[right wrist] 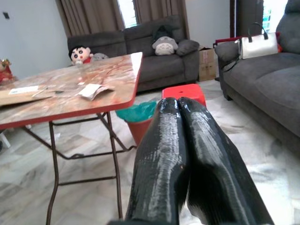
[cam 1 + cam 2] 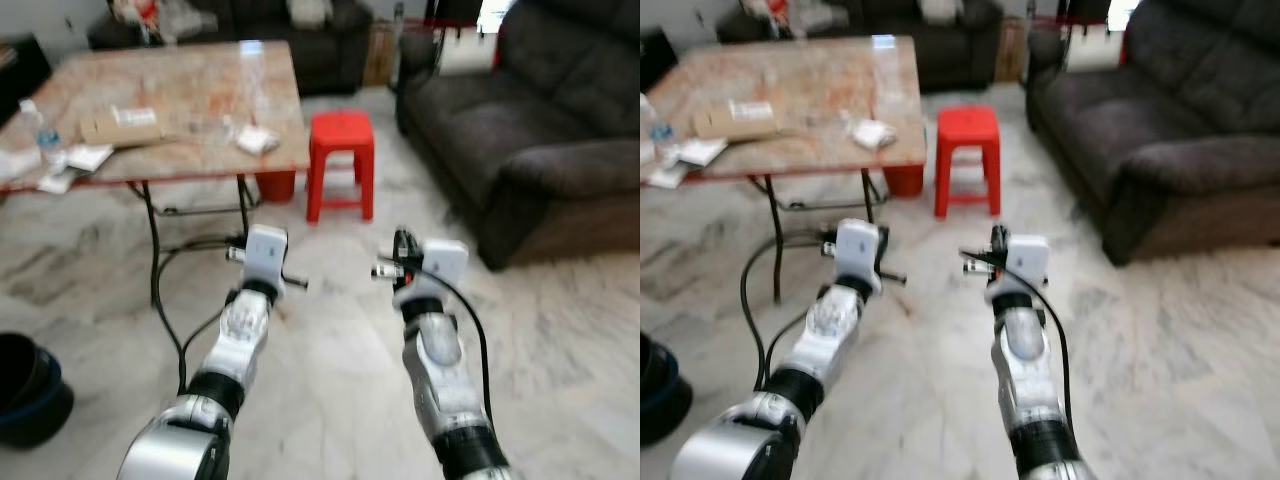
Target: Picking trash to rubbish bin
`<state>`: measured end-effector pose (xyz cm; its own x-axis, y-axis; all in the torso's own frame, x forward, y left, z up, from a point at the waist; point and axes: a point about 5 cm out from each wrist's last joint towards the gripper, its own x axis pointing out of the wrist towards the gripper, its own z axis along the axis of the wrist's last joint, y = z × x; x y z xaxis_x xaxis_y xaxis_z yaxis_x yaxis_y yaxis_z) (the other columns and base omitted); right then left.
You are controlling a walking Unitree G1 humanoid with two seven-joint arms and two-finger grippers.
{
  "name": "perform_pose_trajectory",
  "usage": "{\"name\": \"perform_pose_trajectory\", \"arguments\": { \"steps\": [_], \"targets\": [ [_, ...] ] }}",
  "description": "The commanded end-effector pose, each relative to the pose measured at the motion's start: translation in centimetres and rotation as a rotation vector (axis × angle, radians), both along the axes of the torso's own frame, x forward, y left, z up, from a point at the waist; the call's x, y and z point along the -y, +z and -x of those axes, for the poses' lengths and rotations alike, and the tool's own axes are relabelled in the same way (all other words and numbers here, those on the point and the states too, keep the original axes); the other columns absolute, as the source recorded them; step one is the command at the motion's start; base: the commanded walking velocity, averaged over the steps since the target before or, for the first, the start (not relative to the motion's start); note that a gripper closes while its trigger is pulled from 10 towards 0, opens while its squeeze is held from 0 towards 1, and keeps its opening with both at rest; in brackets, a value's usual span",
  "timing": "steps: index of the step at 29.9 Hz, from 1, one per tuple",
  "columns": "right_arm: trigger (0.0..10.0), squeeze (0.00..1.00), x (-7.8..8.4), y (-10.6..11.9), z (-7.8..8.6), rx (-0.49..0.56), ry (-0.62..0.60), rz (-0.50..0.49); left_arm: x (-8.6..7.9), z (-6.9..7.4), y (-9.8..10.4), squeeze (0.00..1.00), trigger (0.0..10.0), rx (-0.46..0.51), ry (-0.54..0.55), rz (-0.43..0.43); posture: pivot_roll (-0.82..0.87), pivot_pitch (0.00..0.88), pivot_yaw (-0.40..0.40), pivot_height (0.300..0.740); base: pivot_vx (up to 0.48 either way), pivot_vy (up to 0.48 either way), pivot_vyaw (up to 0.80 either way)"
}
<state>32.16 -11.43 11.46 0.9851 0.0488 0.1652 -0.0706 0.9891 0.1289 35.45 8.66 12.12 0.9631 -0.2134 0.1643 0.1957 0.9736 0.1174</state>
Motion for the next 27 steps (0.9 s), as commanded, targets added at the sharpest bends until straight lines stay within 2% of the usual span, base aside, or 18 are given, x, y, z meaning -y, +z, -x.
{"name": "perform_pose_trajectory", "arguments": {
  "steps": [1,5,17,23,27],
  "targets": [
    [10.0,0.00,0.36,0.41,0.00,0.017,-0.010,0.009,0.43,0.02,0.26,0.00,10.0,0.012,-0.009,0.004,0.03,0.000,0.012,0.740,0.364,0.000,0.66],
    [10.0,0.00,0.33,0.44,0.04,0.019,-0.010,0.002,0.37,0.02,0.26,0.00,10.0,0.012,-0.008,0.003,0.03,0.000,0.013,0.740,0.366,0.000,0.66],
    [10.0,0.00,0.28,0.41,0.02,0.015,-0.003,0.003,0.29,-0.12,0.61,0.00,10.0,0.022,-0.002,0.003,0.04,0.006,0.013,0.740,0.365,0.000,0.00],
    [10.0,0.00,0.26,0.45,-0.03,0.016,-0.008,-0.006,0.21,-0.26,0.80,0.00,10.0,0.025,0.002,0.003,0.04,0.012,0.014,0.740,0.366,0.000,0.60],
    [10.0,0.00,0.28,0.47,-0.12,0.013,-0.005,-0.010,0.18,-0.37,0.93,0.00,10.0,0.026,0.005,0.003,0.04,0.017,0.015,0.740,0.366,0.000,0.10]
  ]
}}
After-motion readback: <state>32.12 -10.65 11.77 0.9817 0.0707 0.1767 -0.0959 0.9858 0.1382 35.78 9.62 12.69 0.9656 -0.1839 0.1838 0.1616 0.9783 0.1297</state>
